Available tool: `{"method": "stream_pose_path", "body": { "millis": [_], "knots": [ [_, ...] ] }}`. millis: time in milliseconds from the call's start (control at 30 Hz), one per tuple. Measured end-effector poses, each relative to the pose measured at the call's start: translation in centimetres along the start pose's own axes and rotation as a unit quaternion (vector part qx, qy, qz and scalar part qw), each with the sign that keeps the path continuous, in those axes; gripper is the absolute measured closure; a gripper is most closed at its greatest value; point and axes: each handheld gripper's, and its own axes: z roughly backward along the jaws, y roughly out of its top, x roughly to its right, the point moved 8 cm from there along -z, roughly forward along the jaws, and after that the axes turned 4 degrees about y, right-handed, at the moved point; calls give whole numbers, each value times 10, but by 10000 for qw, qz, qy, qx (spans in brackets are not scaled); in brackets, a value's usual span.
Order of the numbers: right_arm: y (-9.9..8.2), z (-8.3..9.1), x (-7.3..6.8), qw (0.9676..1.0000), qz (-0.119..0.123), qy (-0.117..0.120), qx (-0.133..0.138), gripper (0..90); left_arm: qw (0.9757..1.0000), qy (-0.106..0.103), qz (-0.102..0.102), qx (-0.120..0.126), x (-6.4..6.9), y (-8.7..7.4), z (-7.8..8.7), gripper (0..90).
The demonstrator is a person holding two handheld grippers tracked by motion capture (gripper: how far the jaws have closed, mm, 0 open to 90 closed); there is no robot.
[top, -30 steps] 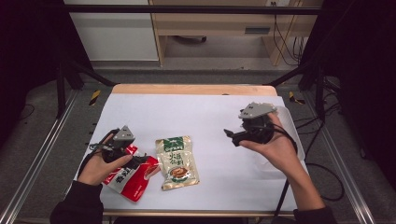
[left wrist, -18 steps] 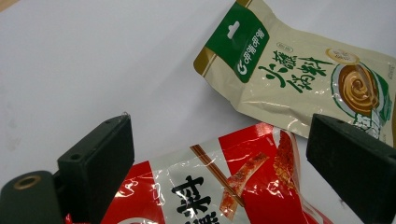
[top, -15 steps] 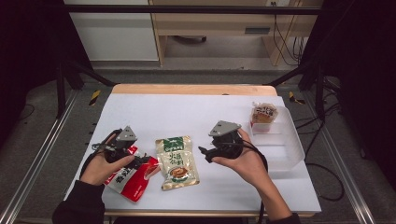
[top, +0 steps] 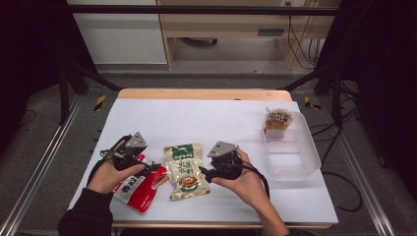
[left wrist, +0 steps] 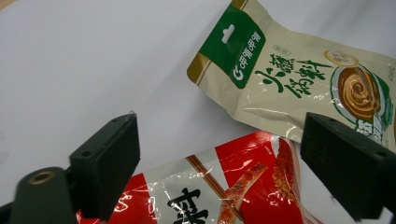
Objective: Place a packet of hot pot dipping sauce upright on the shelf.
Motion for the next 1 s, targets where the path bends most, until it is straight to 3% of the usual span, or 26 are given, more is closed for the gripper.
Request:
{"method": "stream_pose_path", "body": {
  "millis": [233, 467, 800, 1000],
  "knots": [
    [-20, -5, -9, 9999, -18, 80, -69, 333, 9999, -130, -53, -39, 2, 5, -17, 222],
    [-26, -11, -12, 9997, 57, 94, -224, 332, 9992, -312, -93, -247, 2, 6, -43, 287],
    [-29, -13, -11, 9996, 47, 100, -267, 323, 9976, -594, -58, -347, 9, 9, -61, 391],
    [-28, -13, -13, 9996, 58, 108, -267, 324, 9969, -709, 39, -347, 11, 9, -60, 597]
  ]
}}
